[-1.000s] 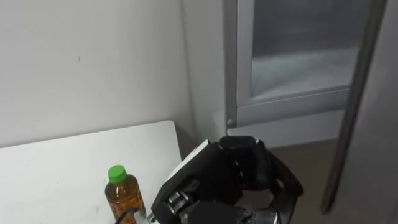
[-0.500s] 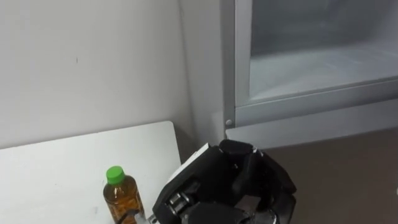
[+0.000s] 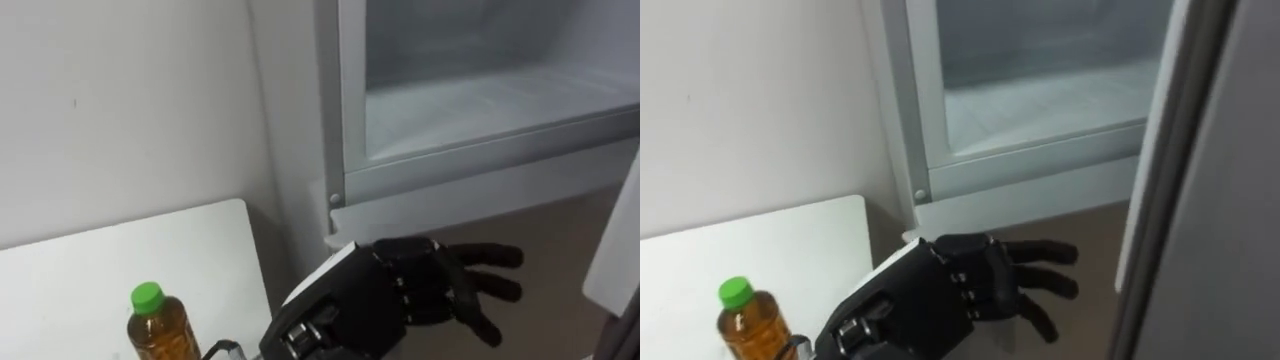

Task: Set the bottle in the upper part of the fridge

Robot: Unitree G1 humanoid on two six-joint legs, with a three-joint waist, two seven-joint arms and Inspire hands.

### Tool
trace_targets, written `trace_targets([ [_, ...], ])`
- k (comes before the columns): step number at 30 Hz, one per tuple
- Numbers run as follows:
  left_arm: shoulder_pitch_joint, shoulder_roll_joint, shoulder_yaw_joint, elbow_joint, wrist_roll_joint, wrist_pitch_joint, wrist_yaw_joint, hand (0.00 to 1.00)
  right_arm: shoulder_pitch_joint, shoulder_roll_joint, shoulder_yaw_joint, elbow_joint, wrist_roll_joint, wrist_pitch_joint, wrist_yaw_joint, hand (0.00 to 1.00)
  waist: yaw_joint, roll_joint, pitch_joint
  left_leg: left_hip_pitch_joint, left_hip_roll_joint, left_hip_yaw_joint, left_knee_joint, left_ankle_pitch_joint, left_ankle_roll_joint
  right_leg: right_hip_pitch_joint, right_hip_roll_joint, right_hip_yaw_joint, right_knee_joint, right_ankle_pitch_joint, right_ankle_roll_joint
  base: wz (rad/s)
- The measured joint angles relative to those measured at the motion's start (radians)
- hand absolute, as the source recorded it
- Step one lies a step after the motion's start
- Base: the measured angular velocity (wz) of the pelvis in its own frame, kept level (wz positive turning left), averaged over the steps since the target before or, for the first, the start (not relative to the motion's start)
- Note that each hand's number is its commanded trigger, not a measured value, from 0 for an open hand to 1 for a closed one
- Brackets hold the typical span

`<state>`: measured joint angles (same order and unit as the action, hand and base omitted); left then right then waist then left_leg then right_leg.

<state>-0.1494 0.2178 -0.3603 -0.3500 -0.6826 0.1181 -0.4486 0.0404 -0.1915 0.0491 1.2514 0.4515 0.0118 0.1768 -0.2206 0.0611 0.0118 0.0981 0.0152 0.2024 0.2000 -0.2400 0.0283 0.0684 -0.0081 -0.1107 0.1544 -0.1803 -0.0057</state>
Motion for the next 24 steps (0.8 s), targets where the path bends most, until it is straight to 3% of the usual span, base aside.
trace_targets([
  [5, -0.001, 0.001, -0.005, -0.006, 0.028, 0.0, 0.0, 0.0, -0.001, 0.0, -0.001, -0.003, 0.011, 0.0, 0.0, 0.0, -0.029, 0.004, -0.0024, 0.002, 0.008, 0.021, -0.001, 0.0, 0.0, -0.003, 0.009, 0.027, 0.0, 0.004, -0.005, -0.17],
  [7, -0.006, -0.001, -0.012, -0.005, 0.029, 0.0, 0.0, 0.0, 0.0, -0.003, -0.002, -0.004, 0.011, 0.0, 0.001, 0.0, -0.058, 0.002, -0.0012, 0.002, 0.01, 0.024, -0.002, 0.0, -0.001, -0.002, 0.009, 0.031, -0.001, 0.005, -0.007, -0.02],
  [13, -0.031, -0.004, -0.037, -0.003, 0.026, 0.0, -0.001, 0.0, 0.005, -0.016, -0.002, -0.012, 0.016, 0.0, 0.026, 0.0, -0.08, 0.014, 0.0002, 0.018, 0.018, 0.074, -0.001, -0.001, -0.001, -0.004, 0.013, 0.057, -0.001, 0.009, -0.013, -0.2],
  [15, -0.042, -0.004, -0.037, -0.003, 0.025, 0.0, -0.001, 0.0, 0.007, -0.021, -0.002, -0.012, 0.017, 0.0, 0.032, 0.0, -0.083, 0.022, -0.0028, 0.018, 0.02, 0.083, -0.001, -0.001, -0.001, -0.011, 0.015, 0.061, 0.001, 0.01, -0.015, -0.18],
  [17, -0.048, -0.004, -0.037, -0.003, 0.018, 0.0, -0.001, 0.0, 0.006, -0.03, 0.008, -0.012, 0.026, 0.0, 0.032, 0.0, -0.078, 0.029, -0.0042, 0.021, 0.026, 0.124, -0.001, -0.001, -0.001, -0.019, 0.021, 0.081, 0.005, 0.013, -0.018, -0.26],
  [24, -0.081, -0.002, -0.039, 0.023, -0.004, 0.003, -0.001, 0.0, 0.02, -0.051, 0.017, -0.011, 0.051, 0.003, 0.019, 0.0, -0.079, 0.035, -0.0027, 0.022, 0.034, 0.187, -0.001, -0.001, -0.002, -0.048, 0.029, 0.118, 0.017, 0.014, -0.02, -0.14],
])
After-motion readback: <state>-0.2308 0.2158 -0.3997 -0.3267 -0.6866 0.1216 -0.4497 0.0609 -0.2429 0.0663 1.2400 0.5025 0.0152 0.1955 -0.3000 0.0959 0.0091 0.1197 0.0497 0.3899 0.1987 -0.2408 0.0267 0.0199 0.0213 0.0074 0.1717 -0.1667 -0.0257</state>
